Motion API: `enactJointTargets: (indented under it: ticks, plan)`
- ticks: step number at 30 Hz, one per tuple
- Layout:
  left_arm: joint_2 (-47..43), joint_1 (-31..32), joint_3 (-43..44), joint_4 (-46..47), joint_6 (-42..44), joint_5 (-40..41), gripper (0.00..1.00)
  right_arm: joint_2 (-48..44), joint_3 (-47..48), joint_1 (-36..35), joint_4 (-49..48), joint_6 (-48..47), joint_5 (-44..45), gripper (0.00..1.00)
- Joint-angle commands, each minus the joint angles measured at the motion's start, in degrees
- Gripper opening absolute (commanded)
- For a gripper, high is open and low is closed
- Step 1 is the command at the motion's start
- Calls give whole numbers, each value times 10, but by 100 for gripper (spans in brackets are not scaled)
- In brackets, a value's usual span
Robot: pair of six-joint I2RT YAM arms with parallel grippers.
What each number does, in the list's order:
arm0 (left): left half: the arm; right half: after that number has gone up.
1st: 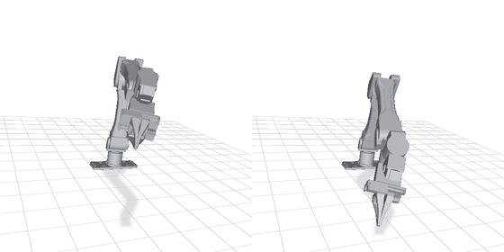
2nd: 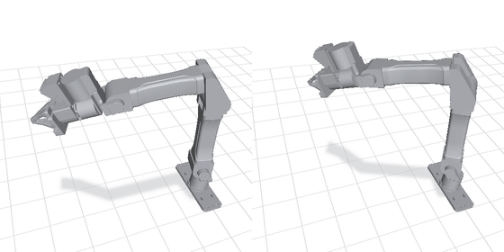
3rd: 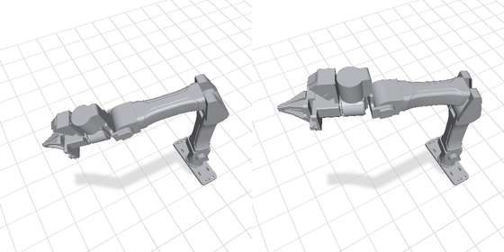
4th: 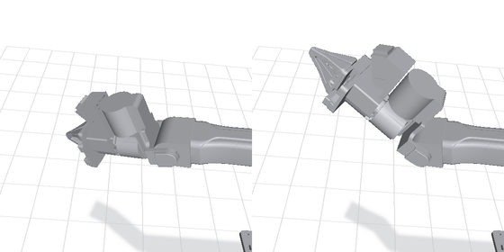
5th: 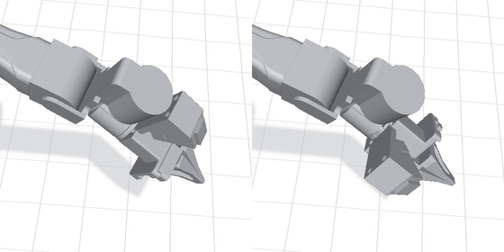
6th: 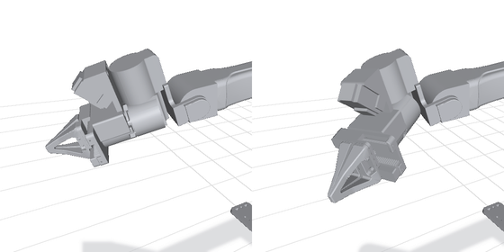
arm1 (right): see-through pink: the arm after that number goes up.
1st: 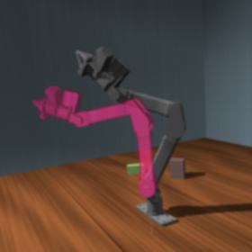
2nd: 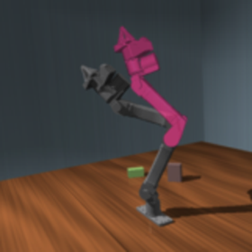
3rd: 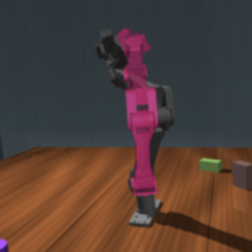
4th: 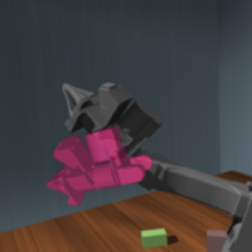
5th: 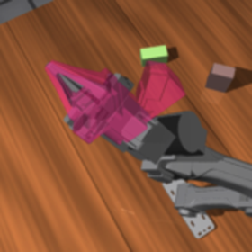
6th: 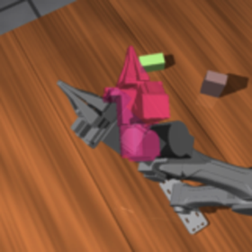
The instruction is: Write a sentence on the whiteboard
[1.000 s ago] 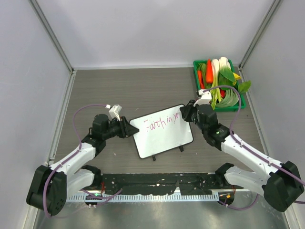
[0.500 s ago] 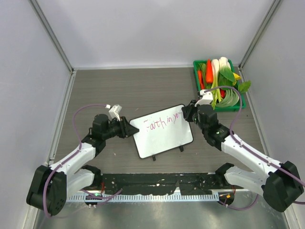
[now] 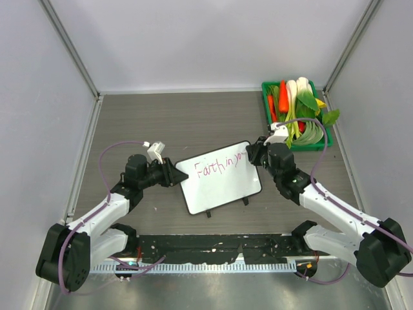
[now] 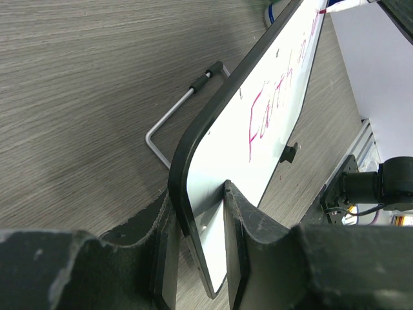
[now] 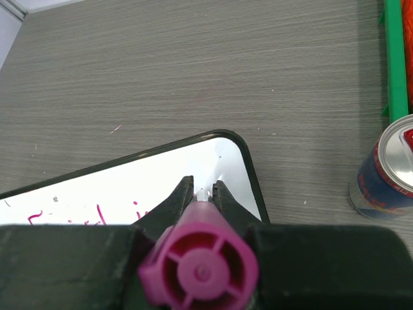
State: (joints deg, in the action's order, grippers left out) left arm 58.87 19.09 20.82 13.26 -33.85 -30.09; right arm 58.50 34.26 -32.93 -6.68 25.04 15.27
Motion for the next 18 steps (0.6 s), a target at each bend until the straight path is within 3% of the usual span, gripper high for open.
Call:
enactJointTargets:
  ticks: [1, 18]
  plan:
    - [10, -5, -8, -8, 41, 34, 0, -6, -12, 2, 10, -11, -3, 1]
    - [10, -5, -8, -7, 41, 35, 0, -14, -14, 2, 50, -19, -16, 2]
